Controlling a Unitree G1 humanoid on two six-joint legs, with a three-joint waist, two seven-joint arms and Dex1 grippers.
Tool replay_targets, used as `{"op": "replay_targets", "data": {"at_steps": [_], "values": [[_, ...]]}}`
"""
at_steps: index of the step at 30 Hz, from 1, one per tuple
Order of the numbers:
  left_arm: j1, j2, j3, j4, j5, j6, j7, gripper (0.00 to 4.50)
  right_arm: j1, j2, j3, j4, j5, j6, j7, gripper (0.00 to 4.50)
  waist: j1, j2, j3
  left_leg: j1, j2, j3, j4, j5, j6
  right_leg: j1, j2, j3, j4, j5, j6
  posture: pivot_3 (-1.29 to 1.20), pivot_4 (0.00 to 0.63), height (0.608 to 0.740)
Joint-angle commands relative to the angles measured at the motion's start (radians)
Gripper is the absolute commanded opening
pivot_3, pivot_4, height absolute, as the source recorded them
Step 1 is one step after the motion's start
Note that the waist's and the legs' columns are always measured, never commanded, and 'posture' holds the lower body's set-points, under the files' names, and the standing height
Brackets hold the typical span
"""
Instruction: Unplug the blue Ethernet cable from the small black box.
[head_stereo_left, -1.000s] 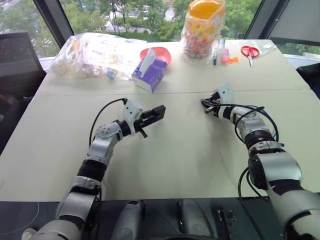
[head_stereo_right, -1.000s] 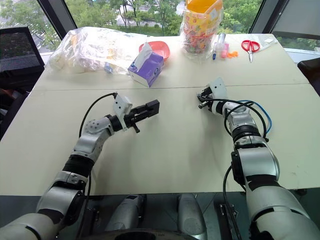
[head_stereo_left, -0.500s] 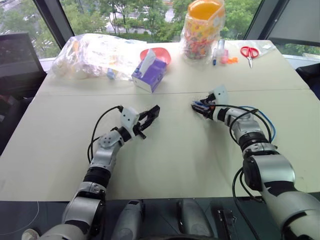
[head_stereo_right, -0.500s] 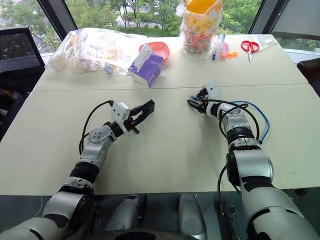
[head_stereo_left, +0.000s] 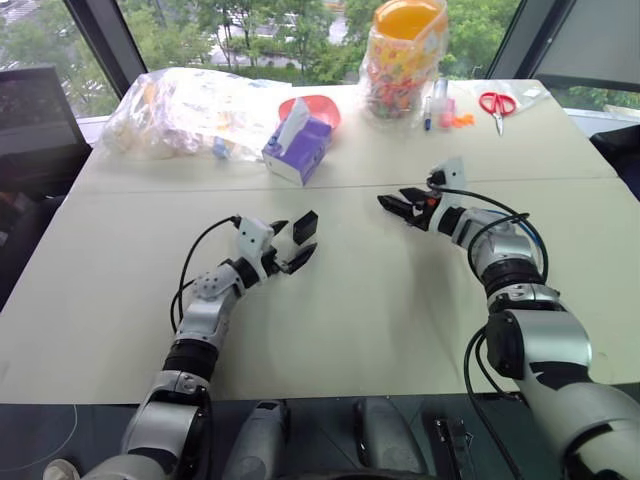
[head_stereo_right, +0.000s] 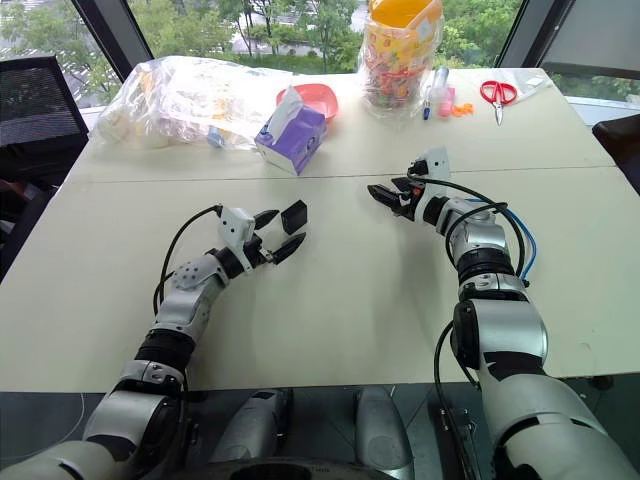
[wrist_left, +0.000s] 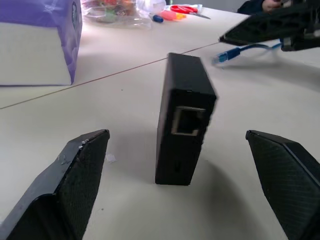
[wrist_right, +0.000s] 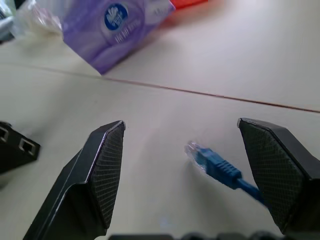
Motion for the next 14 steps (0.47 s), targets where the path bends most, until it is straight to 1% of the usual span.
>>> {"op": "replay_targets", "data": {"at_steps": [1,5,9,14], "values": [[0.045,0.033,0.021,-0.070,-0.019,0.041,-0.015,4.48,-0.009,0.002,-0.035,-0.084,0.052,0.047,0.014,3.72,-0.003,0.000,0.000,0.000,0.000,0.000,0.000,0.000,0.000,0.000,0.000,0.000,0.000,0.000,0.000,0.00,0.150,0.740],[0.124,0.095,0.027,-0.242,-0.051,0.128,-0.052,4.48,0.030,-0.007,-0.030,-0.172,0.083,0.119,0.059,3.72,-0.011,0.000,0.000,0.000,0.000,0.000,0.000,0.000,0.000,0.000,0.000,0.000,0.000,0.000,0.000,0.00,0.150,0.740],[0.224,0.193,0.068,-0.422,-0.052,0.221,-0.022,4.48,0.191,-0.050,0.006,-0.363,0.131,0.224,0.205,3.72,-0.007,0.000,0.000,-0.001,0.000,0.000,-0.001,0.000,0.001,0.000,0.000,0.000,0.000,0.000,0.000,0.00,0.150,0.740],[0.340,0.238,0.168,-0.613,-0.155,0.364,0.025,4.48,0.393,-0.086,-0.023,-0.566,0.196,0.292,0.231,3.72,0.002,0.000,0.000,-0.001,0.000,0.000,0.000,-0.001,0.001,0.000,0.000,0.000,-0.001,0.000,0.000,0.00,0.150,0.740]]}}
